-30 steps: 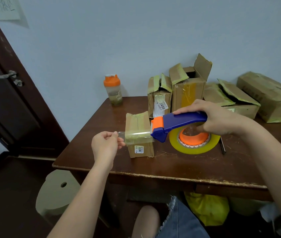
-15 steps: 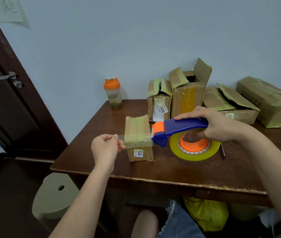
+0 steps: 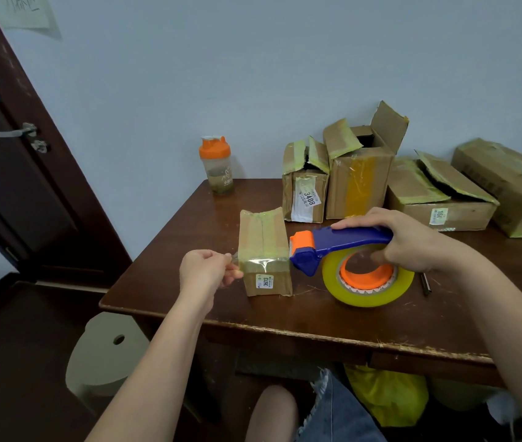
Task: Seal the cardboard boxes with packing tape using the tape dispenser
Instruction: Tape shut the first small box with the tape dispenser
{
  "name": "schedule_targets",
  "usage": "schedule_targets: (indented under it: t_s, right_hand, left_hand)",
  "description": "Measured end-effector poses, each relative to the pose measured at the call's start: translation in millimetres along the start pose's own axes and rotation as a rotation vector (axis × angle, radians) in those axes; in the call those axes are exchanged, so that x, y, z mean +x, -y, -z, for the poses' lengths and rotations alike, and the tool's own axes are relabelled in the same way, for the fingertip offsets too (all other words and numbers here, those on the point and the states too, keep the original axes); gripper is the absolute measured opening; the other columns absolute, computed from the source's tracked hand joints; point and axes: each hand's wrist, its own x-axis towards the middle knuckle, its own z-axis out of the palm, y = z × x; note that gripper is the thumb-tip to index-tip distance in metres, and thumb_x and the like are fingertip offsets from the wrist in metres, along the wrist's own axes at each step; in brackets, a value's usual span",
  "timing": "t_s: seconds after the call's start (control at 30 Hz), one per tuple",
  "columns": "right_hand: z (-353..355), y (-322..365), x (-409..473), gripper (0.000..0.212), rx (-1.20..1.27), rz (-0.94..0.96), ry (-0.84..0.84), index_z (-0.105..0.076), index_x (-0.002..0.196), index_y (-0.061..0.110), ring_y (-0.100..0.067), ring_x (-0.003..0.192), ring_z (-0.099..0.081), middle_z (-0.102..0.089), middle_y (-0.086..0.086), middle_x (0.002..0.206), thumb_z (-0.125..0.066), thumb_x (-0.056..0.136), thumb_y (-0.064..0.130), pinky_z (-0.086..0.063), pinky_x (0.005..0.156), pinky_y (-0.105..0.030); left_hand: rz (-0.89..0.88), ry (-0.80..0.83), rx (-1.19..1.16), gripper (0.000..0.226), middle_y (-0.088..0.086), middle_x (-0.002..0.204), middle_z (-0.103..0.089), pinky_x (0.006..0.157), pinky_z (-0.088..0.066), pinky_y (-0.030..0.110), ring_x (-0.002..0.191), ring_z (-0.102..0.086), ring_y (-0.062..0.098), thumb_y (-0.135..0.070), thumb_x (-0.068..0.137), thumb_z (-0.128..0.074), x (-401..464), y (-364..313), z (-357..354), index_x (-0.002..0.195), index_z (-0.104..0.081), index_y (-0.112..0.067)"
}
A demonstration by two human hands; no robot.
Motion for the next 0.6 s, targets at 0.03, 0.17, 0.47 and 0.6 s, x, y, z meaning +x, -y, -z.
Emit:
schedule_targets:
  t_s: [0.03, 0.17, 0.47, 0.6]
  right_hand:
    - [-1, -1, 1, 0.074, 0.008, -0.002, 0.004, -0.055, 0.119, 0.055, -0.018, 0.095, -0.054, -0.048, 0.000, 0.111, -0.068, 0.081, -0.007, -0.046, 0.077, -0.023]
    - [-5, -5, 3, 0.074, 0.053, -0.007, 0.017, -0.055, 0.120, 0.054, -0.013, 0.097, -0.054, -0.050, 0.005, 0.110, -0.069, 0.080, -0.007, -0.045, 0.078, -0.022]
    - [-14, -10, 2, 0.076, 0.096, -0.050, 0.012, -0.056, 0.127, 0.047, -0.011, 0.095, -0.056, -0.051, 0.005, 0.113, -0.067, 0.079, -0.012, -0.048, 0.068, -0.017]
    - [-12, -8, 2, 0.076, 0.104, -0.054, 0.020, -0.056, 0.126, 0.048, -0.011, 0.096, -0.056, -0.051, 0.007, 0.113, -0.066, 0.080, -0.011, -0.046, 0.070, -0.018]
  left_hand:
    - [0.022, 0.034, 0.018, 0.007, 0.011, 0.073, -0.073, 0.056, -0.056, 0.025, 0.055, -0.068, 0.013, -0.008, 0.094, -0.062, 1, -1, 1, 0.094, -0.067, -0.003]
    - [0.051, 0.103, 0.071, 0.009, 0.006, 0.062, -0.072, 0.056, -0.055, 0.025, 0.050, -0.066, 0.015, -0.005, 0.094, -0.058, 3, -3, -1, 0.092, -0.066, 0.000]
    - [-0.013, 0.188, 0.171, 0.013, 0.005, 0.073, -0.073, 0.048, -0.051, 0.020, 0.047, -0.061, 0.012, -0.008, 0.097, -0.056, 4, 2, 0, 0.094, -0.068, -0.007]
    - [-0.067, 0.178, 0.303, 0.028, 0.007, 0.078, -0.075, 0.043, -0.048, 0.018, 0.046, -0.060, 0.012, -0.020, 0.099, -0.056, 10, -1, -4, 0.121, -0.061, -0.004]
